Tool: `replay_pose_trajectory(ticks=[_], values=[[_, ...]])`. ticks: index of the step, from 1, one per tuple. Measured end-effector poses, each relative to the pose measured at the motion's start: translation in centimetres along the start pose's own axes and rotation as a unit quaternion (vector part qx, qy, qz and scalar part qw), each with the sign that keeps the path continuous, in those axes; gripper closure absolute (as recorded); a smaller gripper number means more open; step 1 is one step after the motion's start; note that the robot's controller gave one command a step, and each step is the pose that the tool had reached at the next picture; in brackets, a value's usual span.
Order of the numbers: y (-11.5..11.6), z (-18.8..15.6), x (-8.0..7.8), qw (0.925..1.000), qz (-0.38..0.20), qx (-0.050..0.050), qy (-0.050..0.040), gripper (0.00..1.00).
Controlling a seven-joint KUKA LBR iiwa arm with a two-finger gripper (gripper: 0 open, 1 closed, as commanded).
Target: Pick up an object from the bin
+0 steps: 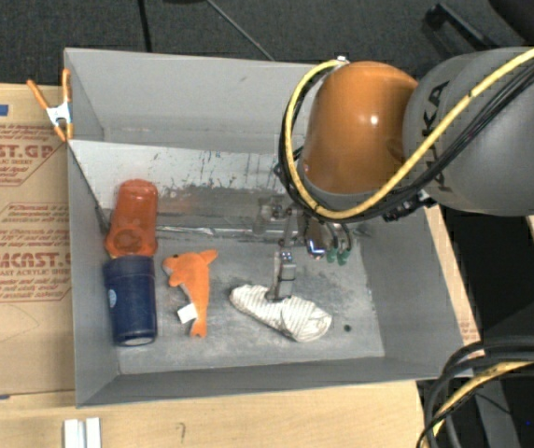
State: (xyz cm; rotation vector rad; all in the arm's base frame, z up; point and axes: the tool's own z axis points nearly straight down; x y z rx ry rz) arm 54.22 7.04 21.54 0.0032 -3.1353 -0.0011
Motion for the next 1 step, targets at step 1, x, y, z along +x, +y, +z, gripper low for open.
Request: replay_pose_trajectory(ticks=[1], values=[[-0.03,-0.45,-0.16,1.0000,0.000,0.000,-0.0040,0.00]])
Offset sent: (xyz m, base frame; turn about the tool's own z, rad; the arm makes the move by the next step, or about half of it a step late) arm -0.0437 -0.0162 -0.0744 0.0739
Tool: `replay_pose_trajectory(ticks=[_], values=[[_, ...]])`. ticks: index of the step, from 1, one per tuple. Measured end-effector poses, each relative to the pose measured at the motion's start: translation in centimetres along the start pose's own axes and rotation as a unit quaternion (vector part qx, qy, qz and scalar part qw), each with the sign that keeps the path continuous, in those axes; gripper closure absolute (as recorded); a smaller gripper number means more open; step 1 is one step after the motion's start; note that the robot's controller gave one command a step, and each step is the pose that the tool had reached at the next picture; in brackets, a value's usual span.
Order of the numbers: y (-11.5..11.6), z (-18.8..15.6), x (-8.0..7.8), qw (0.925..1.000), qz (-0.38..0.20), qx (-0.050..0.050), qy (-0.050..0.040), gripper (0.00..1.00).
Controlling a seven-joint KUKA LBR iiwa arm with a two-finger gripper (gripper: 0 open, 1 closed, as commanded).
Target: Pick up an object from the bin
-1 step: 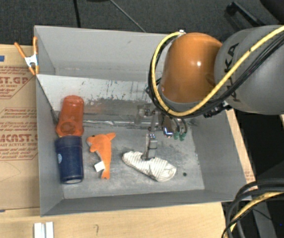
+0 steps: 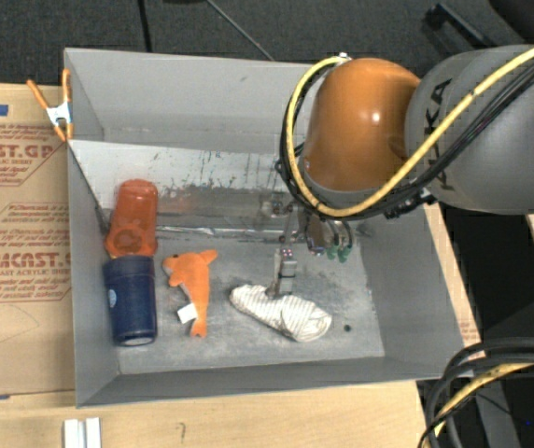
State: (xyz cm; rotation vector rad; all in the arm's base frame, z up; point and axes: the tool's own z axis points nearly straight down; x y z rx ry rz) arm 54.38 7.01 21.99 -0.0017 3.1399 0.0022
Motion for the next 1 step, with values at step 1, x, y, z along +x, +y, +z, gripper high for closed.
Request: replay_pose_trajectory(ticks=[1], values=[[-0.92,4.91,2.80,0.9997,0.023,0.000,-0.0028,0.00]])
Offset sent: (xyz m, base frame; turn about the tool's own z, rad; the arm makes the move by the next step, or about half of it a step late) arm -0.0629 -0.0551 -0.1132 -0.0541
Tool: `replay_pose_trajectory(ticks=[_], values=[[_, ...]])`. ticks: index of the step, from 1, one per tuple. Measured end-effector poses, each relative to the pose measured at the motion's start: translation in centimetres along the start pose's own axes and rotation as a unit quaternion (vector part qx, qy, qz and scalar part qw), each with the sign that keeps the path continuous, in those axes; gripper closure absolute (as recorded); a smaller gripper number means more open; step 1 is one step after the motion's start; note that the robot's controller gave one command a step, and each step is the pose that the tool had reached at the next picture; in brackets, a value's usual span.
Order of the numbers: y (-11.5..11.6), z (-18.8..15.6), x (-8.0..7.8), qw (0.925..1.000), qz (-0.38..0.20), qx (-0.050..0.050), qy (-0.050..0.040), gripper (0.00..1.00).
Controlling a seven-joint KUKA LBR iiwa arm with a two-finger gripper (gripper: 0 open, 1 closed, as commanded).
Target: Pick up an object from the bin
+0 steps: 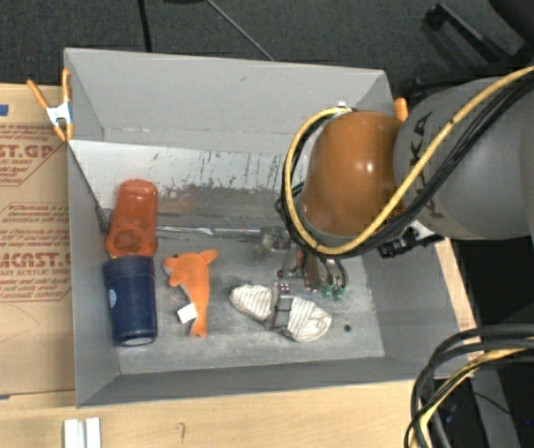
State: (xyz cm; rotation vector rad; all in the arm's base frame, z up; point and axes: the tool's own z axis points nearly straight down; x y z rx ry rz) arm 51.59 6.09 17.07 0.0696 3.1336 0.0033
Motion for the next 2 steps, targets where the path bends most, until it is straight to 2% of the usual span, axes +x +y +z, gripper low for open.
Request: replay_pose_trajectory(ticks=[1,2], values=[[-3.4,5.0,2.5,0.9992,-0.039,0.001,0.0031,0.00],[-4.8,6.5,3.4,0.9988,-0.049,0.001,0.0054,0.00]])
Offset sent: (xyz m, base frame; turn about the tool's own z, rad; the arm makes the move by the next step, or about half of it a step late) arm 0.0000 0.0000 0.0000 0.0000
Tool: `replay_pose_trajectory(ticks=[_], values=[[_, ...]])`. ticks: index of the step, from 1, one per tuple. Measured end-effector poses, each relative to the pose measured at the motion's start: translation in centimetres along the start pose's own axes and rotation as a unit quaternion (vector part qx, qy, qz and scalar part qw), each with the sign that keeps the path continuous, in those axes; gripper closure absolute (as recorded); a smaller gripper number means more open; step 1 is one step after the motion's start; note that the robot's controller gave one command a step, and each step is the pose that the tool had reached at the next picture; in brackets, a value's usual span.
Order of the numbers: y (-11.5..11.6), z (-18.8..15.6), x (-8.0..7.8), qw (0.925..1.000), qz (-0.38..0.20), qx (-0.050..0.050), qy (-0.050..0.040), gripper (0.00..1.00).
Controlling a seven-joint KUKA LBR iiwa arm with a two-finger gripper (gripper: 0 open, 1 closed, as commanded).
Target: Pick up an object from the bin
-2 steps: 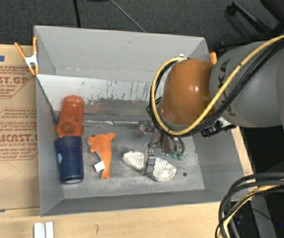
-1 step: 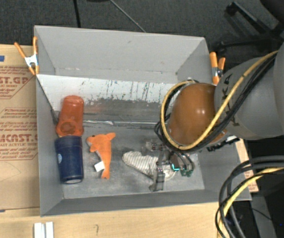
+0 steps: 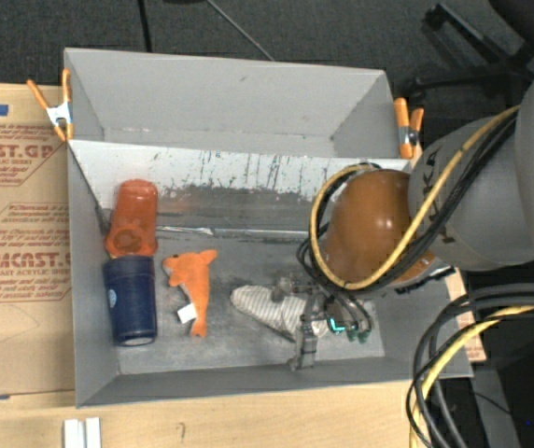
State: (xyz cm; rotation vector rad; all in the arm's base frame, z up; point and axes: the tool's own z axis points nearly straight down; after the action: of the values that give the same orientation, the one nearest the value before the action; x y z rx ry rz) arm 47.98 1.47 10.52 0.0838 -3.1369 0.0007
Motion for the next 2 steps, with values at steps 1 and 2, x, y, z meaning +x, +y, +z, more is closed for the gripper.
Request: replay_pose_trajectory(ticks=[1,2], values=[[0.1,-0.1,-0.1,1.0000,0.000,0.000,-0.0014,0.00],[0.7,3.5,-1.5,1.0000,0.002,-0.001,-0.0019,0.00]])
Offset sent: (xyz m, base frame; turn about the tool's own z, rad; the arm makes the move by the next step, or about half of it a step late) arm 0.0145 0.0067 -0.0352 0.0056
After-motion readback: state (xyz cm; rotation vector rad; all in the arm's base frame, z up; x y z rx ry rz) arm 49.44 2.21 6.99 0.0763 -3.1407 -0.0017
